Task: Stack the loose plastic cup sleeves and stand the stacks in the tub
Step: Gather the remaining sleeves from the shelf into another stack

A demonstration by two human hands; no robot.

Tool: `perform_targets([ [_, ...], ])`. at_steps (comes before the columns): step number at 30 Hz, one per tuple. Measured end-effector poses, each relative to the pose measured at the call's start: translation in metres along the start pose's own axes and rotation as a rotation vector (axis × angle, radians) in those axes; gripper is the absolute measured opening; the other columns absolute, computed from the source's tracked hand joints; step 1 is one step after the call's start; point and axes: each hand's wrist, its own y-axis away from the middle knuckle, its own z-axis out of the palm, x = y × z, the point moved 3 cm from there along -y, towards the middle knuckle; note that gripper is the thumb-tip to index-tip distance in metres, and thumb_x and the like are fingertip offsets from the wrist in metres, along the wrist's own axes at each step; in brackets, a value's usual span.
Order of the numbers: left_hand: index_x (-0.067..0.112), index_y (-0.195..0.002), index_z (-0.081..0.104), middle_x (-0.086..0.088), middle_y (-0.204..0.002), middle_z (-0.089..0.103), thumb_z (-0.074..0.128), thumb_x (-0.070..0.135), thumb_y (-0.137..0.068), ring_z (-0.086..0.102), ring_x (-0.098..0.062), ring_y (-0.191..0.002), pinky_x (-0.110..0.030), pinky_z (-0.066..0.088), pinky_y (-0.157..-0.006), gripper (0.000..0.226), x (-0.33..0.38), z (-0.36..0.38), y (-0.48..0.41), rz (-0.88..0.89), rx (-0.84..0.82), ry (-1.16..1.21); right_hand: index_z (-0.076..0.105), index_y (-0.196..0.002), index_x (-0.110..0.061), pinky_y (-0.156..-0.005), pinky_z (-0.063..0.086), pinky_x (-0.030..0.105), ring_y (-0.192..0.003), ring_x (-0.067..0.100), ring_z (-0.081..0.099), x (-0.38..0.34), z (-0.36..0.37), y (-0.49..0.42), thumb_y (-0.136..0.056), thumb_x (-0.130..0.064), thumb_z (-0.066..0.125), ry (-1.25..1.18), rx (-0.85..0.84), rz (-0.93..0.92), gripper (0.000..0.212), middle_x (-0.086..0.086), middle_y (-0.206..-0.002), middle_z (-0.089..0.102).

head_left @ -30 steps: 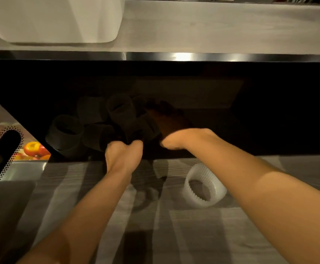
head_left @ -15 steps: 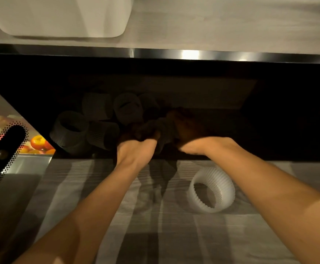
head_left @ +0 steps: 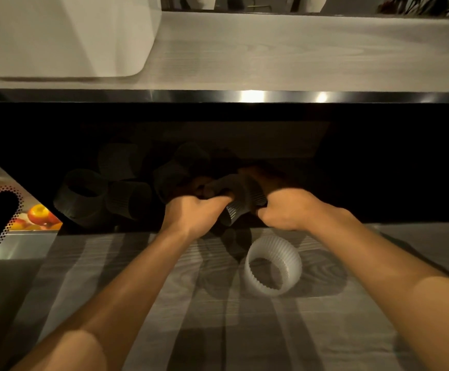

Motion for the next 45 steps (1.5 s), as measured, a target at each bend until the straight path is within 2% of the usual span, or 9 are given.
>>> perform_targets([
  [2,0.036,-0.072,0.059,0.015,-0.080,0.064,0.080,0.041,-0.082,0.063,-0.004,-0.077,-0.024,0.054,-0.069,0.023,0.003,0.003,0.005,0.023,-0.004,-0.025,0.057,-0.085,-0.027,-0.055,0.034,0.021,-0.067,0.007,0.049,0.001,-0.002,0.004,-0.100,-0.029,0.055,-0.034,0.069,-0.033,0.015,-0.008,-0.073,0.051],
  [6,0.032,-0.073,0.065,0.012,-0.079,0.069,0.077,0.046,-0.082,0.066,-0.006,-0.081,-0.028,0.057,-0.077,0.020,0.004,0.007,0.008,0.068,0.015,-0.146,0.032,-0.071,-0.036,-0.049,0.029,0.017,-0.061,0.001,0.043,-0.002,-0.005,0.016,-0.099,-0.025,0.059,-0.058,0.117,-0.082,0.040,-0.012,-0.071,0.043],
  [10,0.024,-0.077,0.069,0.005,-0.080,0.072,0.074,0.053,-0.080,0.068,-0.011,-0.080,-0.028,0.058,-0.073,0.030,0.000,0.008,0.009,0.021,-0.009,-0.200,0.052,-0.079,-0.026,-0.051,0.037,0.019,-0.068,0.009,0.057,0.004,-0.001,0.014,-0.094,-0.022,0.062,-0.080,0.140,-0.054,0.019,-0.006,-0.074,0.057],
  [23,0.016,-0.048,0.051,0.011,-0.037,0.045,0.075,0.059,-0.080,0.040,-0.002,-0.031,-0.019,0.033,-0.040,0.058,-0.004,0.014,0.009,0.090,-0.061,-0.255,0.049,-0.076,-0.024,-0.052,0.037,0.023,-0.067,0.012,0.057,0.014,0.002,0.011,-0.090,-0.015,0.060,-0.046,0.129,-0.070,0.019,-0.004,-0.074,0.056],
  [31,0.017,-0.054,0.062,0.008,-0.045,0.060,0.077,0.049,-0.081,0.054,-0.004,-0.040,-0.019,0.040,-0.042,0.045,0.001,0.023,0.011,0.120,-0.070,-0.126,0.060,-0.088,-0.015,-0.050,0.037,0.021,-0.065,0.011,0.058,0.017,-0.002,0.013,-0.088,-0.010,0.060,-0.067,0.156,-0.078,0.005,-0.002,-0.073,0.059],
  [35,0.019,-0.065,0.071,0.011,-0.054,0.069,0.076,0.046,-0.084,0.067,-0.001,-0.053,-0.017,0.052,-0.049,0.034,0.000,0.025,0.007,0.095,-0.088,-0.104,0.056,-0.076,-0.019,-0.052,0.039,0.023,-0.062,0.012,0.057,0.018,-0.003,0.015,-0.088,-0.011,0.062,-0.115,0.161,-0.086,0.015,-0.002,-0.069,0.056],
  [39,0.020,-0.052,0.059,0.013,-0.037,0.052,0.073,0.047,-0.087,0.048,0.002,-0.033,-0.013,0.034,-0.036,0.046,0.002,0.029,0.010,0.090,-0.074,-0.089,0.056,-0.082,-0.026,-0.053,0.039,0.021,-0.063,0.007,0.058,0.009,-0.004,0.019,-0.086,-0.010,0.063,-0.148,0.152,-0.167,0.018,-0.006,-0.071,0.058],
  [42,0.019,-0.069,0.070,0.006,-0.064,0.071,0.067,0.050,-0.090,0.068,-0.005,-0.064,-0.023,0.055,-0.060,0.038,0.002,0.025,0.012,0.020,-0.022,0.012,0.055,-0.076,-0.024,-0.051,0.038,0.019,-0.063,0.006,0.058,0.011,-0.010,0.024,-0.088,-0.016,0.066,-0.193,0.167,-0.130,0.018,-0.006,-0.070,0.059],
  [45,0.014,-0.095,0.076,-0.007,-0.095,0.077,0.061,0.048,-0.090,0.071,-0.021,-0.092,-0.043,0.058,-0.089,0.037,0.000,0.017,0.009,-0.036,-0.008,0.140,0.066,-0.089,-0.021,-0.056,0.049,0.018,-0.068,0.008,0.066,0.020,-0.021,0.035,-0.084,-0.019,0.076,-0.428,0.256,-0.121,0.012,-0.004,-0.076,0.067],
])
